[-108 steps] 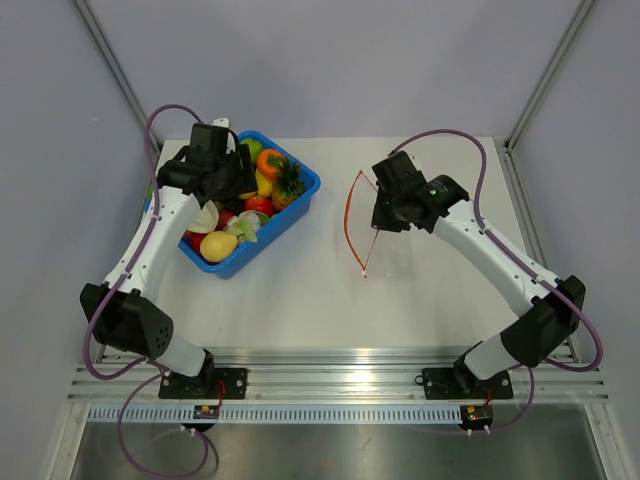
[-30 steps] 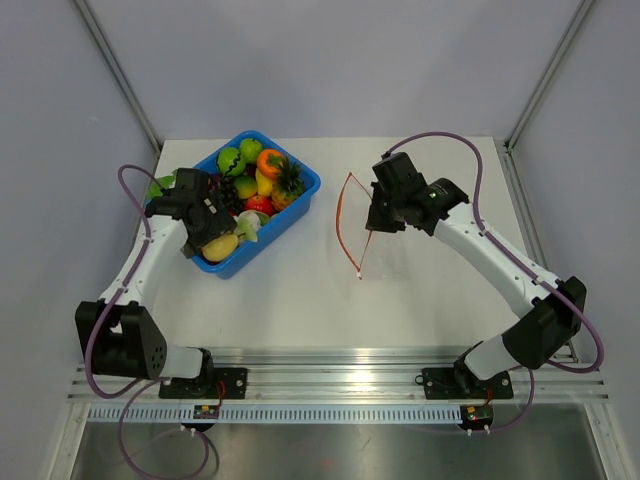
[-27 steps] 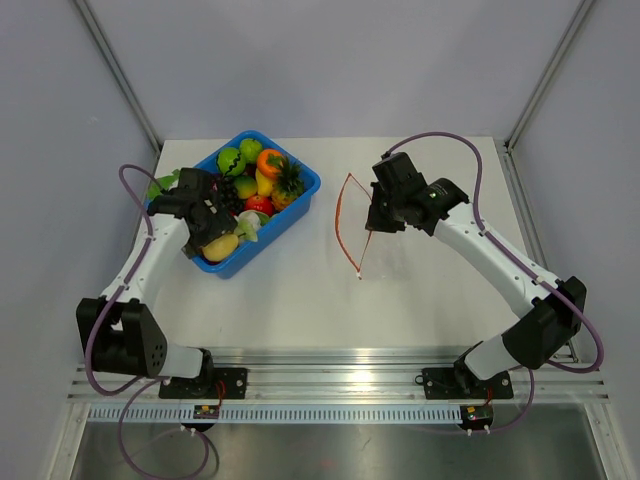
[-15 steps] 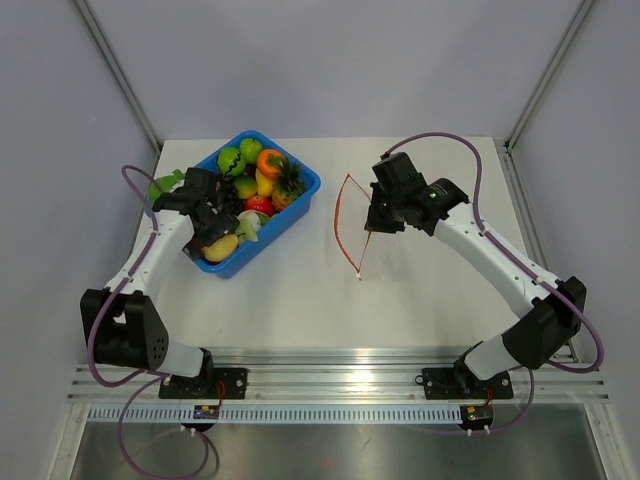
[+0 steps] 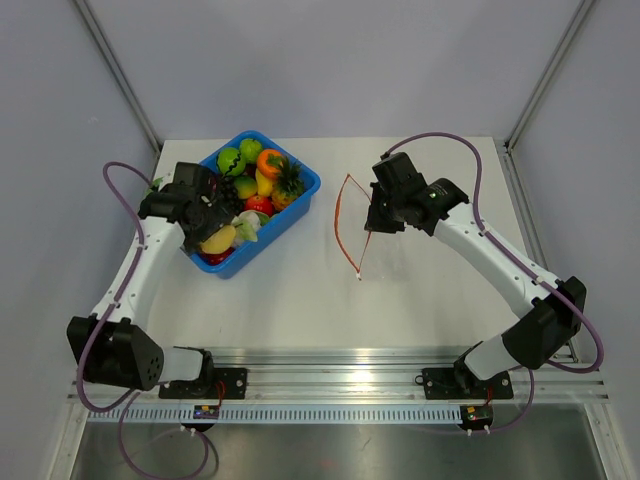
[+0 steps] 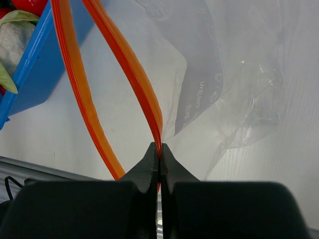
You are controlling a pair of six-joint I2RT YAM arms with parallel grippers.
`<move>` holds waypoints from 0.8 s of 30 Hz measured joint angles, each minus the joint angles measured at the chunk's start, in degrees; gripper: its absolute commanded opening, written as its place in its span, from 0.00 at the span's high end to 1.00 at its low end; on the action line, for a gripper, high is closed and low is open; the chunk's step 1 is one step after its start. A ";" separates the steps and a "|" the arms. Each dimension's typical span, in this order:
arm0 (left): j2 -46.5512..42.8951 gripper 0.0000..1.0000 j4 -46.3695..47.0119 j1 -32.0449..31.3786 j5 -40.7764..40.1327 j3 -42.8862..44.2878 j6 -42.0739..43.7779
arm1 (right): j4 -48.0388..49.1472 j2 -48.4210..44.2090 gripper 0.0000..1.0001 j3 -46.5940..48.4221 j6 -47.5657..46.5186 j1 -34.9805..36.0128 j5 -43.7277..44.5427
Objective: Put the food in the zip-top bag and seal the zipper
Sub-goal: Pick up the fake fruit from the bin, then place the fake fruit in the zipper food storage bag.
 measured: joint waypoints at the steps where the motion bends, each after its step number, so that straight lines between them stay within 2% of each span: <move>1: -0.70 0.44 -0.28 -0.04 0.13 0.85 0.02 | 0.02 0.00 1.00 0.00 0.00 0.00 0.00; 8: -2.56 0.50 -0.24 -2.29 2.14 6.14 2.08 | 0.37 0.07 1.00 0.00 0.39 0.02 -0.26; 18: -1.77 0.52 0.68 -16.39 6.03 17.44 4.74 | 2.89 5.70 1.00 1.75 1.64 1.84 -3.19; 24: -0.28 0.52 4.66 -22.01 12.50 18.36 3.43 | 3.17 6.93 1.00 3.52 2.43 2.54 -5.18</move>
